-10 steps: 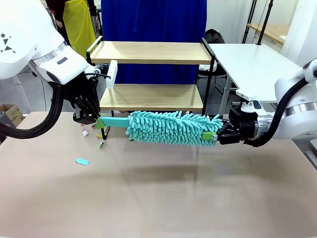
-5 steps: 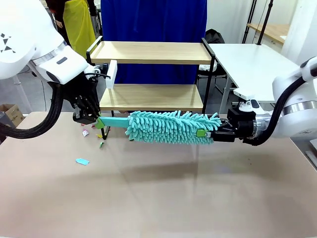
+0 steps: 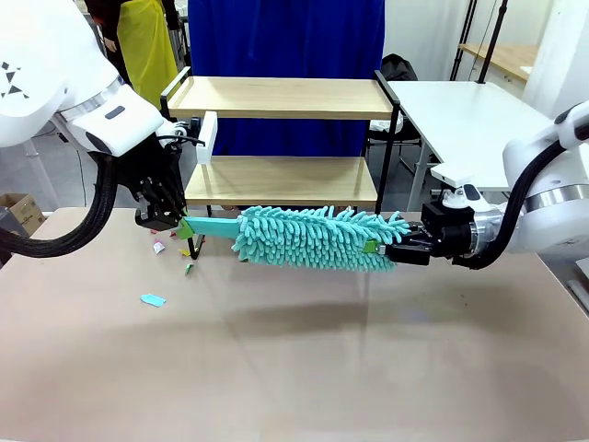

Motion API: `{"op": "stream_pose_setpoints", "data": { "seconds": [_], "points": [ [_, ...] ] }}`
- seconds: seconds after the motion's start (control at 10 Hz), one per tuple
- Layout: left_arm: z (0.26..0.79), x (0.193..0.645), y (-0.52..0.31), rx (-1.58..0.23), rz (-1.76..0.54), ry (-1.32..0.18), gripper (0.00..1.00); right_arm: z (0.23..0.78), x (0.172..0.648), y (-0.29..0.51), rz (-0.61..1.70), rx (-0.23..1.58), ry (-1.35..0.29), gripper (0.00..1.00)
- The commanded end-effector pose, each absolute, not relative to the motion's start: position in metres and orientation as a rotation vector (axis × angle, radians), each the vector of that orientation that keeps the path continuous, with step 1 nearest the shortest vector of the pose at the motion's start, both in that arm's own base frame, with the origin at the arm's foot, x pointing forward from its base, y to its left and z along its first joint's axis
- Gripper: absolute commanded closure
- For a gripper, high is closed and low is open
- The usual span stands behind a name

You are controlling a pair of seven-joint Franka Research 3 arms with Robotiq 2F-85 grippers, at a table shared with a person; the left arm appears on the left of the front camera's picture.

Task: Clean the shelf.
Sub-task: Hand the Duster back to the human.

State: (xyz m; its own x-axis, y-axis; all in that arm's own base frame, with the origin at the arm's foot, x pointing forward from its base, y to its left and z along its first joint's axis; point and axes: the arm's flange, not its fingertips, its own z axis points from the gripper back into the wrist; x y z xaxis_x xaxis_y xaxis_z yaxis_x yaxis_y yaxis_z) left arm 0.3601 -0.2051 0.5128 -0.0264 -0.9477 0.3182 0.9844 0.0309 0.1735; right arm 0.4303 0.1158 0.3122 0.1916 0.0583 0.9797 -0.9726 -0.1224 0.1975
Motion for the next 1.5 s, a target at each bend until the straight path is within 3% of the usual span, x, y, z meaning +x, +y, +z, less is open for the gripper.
{"op": "stream_pose_setpoints", "data": {
  "seconds": [0.0, 0.1, 0.4, 0.8, 1.4],
  "points": [
    [0.517, 0.357, -0.204, -0.12, -1.545, -0.395, 0.87, 0.319, 0.434, 0.12, 1.194, 1.321, -0.93, 1.0],
    [0.517, 0.357, -0.204, -0.12, -1.545, -0.395, 0.87, 0.322, 0.436, 0.12, 1.197, 1.365, -0.95, 1.0],
    [0.515, 0.359, -0.205, -0.138, -1.566, -0.396, 0.01, 0.313, 0.431, 0.116, 1.183, 1.348, -0.964, 1.0],
    [0.546, 0.342, -0.155, -0.378, -1.568, -0.529, 0.0, 0.313, 0.431, 0.116, 1.183, 1.348, -0.964, 1.0],
    [0.539, 0.327, 0.006, -0.4, -1.457, -0.551, 0.0, 0.313, 0.431, 0.116, 1.183, 1.348, -0.964, 1.0]
  ]
}}
